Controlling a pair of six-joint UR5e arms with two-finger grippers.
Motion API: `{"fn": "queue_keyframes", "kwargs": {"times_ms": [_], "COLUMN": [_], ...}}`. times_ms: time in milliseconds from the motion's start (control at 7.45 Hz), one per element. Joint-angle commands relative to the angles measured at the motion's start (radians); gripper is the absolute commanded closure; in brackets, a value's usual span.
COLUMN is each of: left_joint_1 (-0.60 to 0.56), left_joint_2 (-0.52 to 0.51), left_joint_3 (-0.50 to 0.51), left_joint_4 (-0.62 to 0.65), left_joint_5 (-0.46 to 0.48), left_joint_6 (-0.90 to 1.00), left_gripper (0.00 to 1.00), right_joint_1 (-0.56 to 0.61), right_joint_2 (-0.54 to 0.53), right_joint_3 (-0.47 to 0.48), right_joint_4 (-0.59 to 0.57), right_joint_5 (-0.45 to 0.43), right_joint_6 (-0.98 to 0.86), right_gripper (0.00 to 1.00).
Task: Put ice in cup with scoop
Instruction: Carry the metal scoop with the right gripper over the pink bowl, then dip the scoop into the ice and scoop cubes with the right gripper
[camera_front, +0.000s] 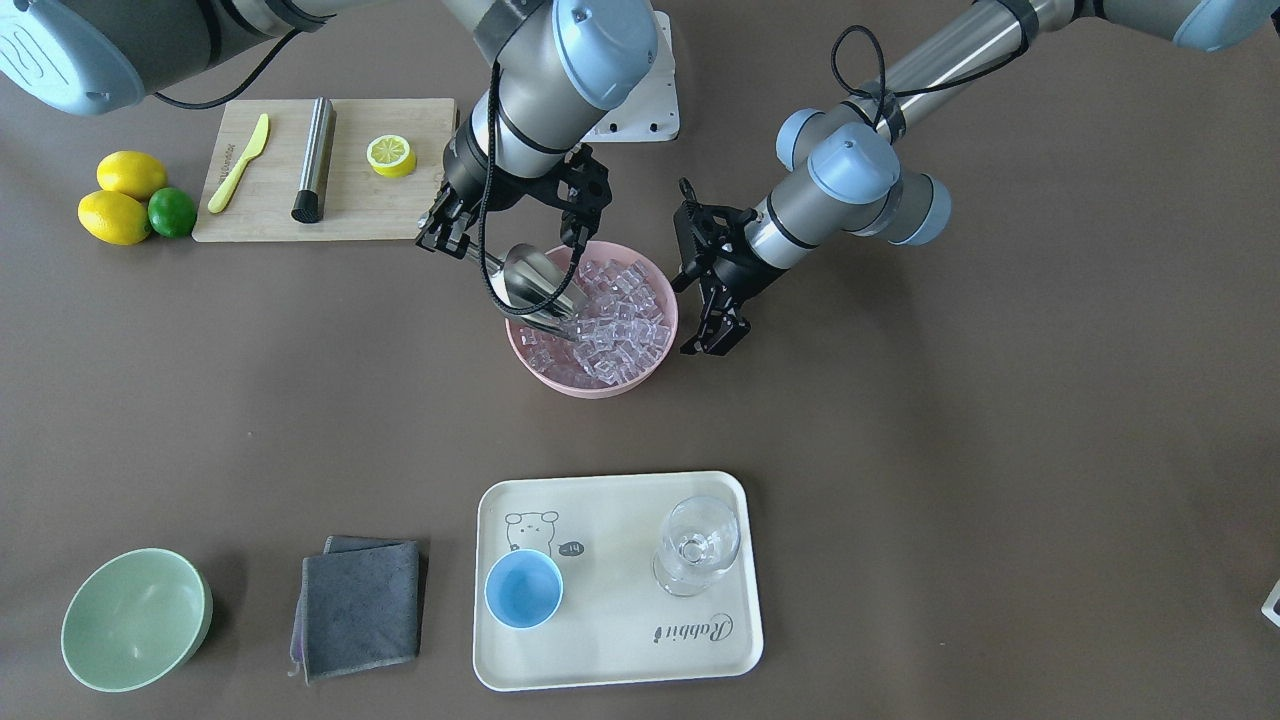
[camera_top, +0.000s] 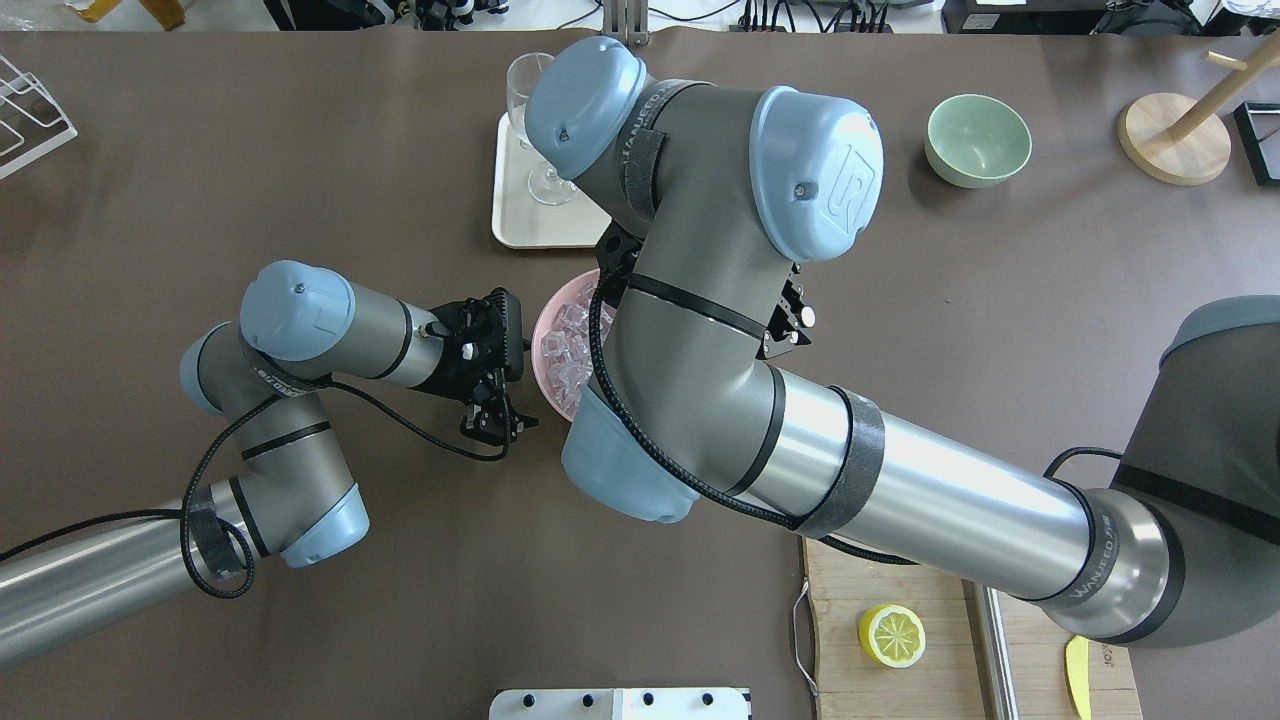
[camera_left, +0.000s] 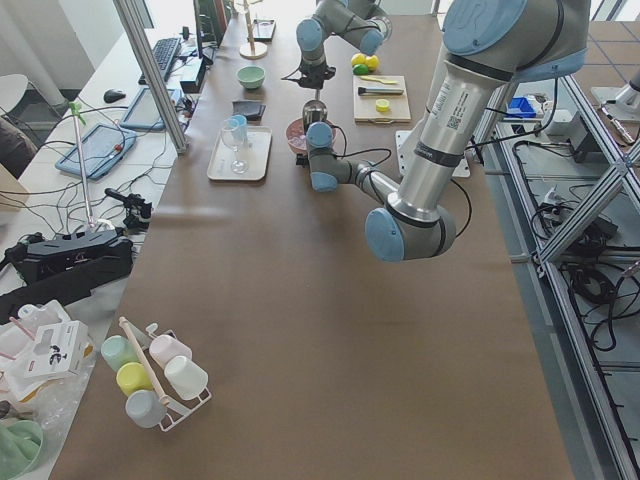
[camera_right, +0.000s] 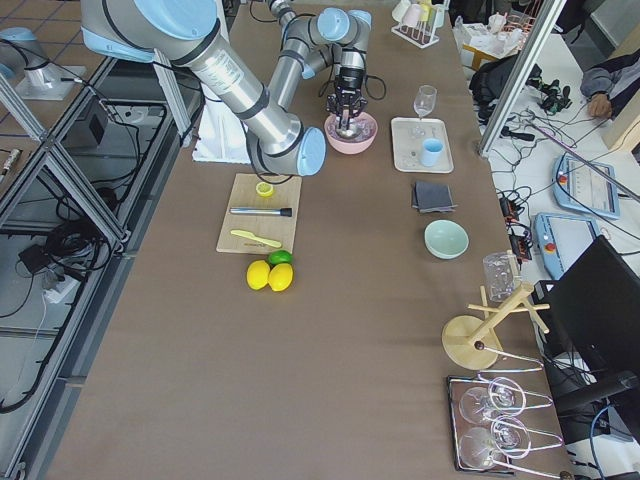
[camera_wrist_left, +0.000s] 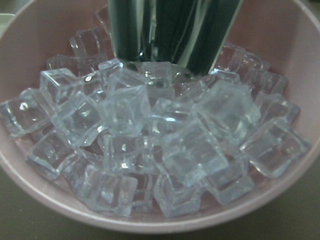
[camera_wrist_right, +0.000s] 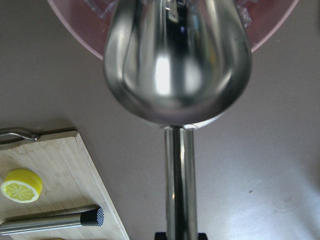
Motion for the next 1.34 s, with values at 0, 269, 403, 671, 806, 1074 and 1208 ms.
{"fn": "queue_keyframes", "kwargs": {"times_ms": [0,269,403,671,806,1074,1208], "left_joint_1": [0.000,0.000,0.000,0.000,0.000,0.000,0.000], "left_joint_2": [0.000,0.000,0.000,0.000,0.002,0.003,0.005], "left_joint_3": [-0.001,0.000,0.000,0.000,-0.001,-0.002,-0.002], "left_joint_4": [0.000,0.000,0.000,0.000,0.000,-0.002,-0.008], "left_joint_5": [0.000,0.000,0.000,0.000,0.000,-0.001,0.000], "left_joint_6": [0.000,0.000,0.000,0.000,0.000,0.000,0.000], "left_gripper": [0.01,0.01,0.01,0.01,0.01,0.01,0.01], "right_joint_1": [-0.008,-0.008,-0.008,-0.007,-0.008,-0.008,-0.008], "right_joint_2": [-0.032,-0.139,-0.190,-0.247,-0.247,-0.240,-0.240], "right_joint_3": [0.025,0.150,0.192,0.220,0.206,0.196,0.194], "right_joint_4": [0.070,0.137,0.181,0.279,0.312,0.311,0.314], "right_joint_5": [-0.015,-0.015,-0.015,-0.019,-0.033,-0.036,-0.038], "right_joint_6": [0.003,0.003,0.003,0.052,0.072,0.083,0.091], "right_gripper": [1.00,1.00,1.00,1.00,1.00,1.00,1.00]}}
